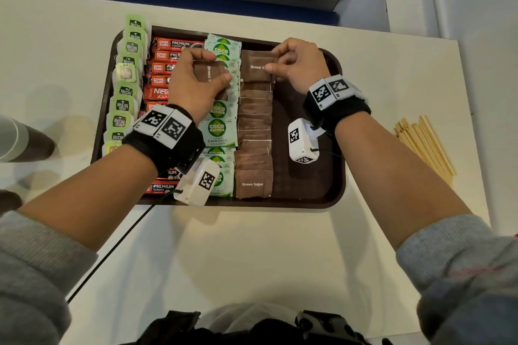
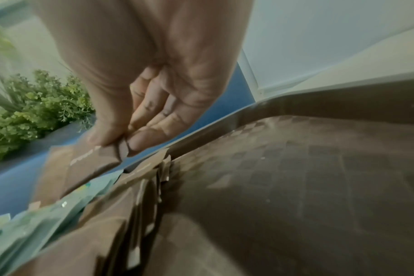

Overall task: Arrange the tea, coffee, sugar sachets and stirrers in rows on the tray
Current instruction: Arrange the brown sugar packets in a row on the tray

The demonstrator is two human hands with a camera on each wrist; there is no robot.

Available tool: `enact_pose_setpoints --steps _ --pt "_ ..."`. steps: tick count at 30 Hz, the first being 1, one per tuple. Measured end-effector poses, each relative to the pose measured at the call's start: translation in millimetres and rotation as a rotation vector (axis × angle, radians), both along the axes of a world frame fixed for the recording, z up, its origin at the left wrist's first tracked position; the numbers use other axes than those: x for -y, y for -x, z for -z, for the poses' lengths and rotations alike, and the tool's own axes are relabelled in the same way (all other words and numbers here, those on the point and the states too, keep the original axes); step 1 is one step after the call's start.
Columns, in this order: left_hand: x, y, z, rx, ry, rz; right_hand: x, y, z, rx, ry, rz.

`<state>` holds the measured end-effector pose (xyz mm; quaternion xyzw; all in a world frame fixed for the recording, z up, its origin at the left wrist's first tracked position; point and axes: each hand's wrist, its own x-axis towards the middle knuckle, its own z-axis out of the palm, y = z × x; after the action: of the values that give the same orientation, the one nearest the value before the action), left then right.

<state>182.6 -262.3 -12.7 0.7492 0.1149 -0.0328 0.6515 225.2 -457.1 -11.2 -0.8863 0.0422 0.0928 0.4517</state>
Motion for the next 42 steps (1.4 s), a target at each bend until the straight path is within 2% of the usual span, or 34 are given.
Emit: enact_pose_setpoints --steps 6,13,24,31,36,42 --pt "1.2 1.4 0.3 0.001 -0.015 0.016 -1.6 3.0 10.9 -0.069 0.036 0.008" --pt "1.7 3.0 -2.3 0.001 -0.024 0.014 0.4 2.9 14.4 -0.059 0.039 0.043" --pt "2.3 4.7 -3.6 -0.039 -0.004 0.037 -2.7 -0.7 16.4 0.02 0.246 -0.015" --pt "4.2 3.2 -4.6 -0.111 0.046 0.042 0.3 2.6 12.7 0.004 0.175 -0.012" --pt "5.4 4.8 -6.3 -0.182 0.118 0.107 -0.8 7.1 7.6 0.066 0.174 0.021" --pt "9.7 7.3 -9.2 -0.221 0.024 0.248 -20.3 11.8 -13.9 0.046 0.002 -0.161"
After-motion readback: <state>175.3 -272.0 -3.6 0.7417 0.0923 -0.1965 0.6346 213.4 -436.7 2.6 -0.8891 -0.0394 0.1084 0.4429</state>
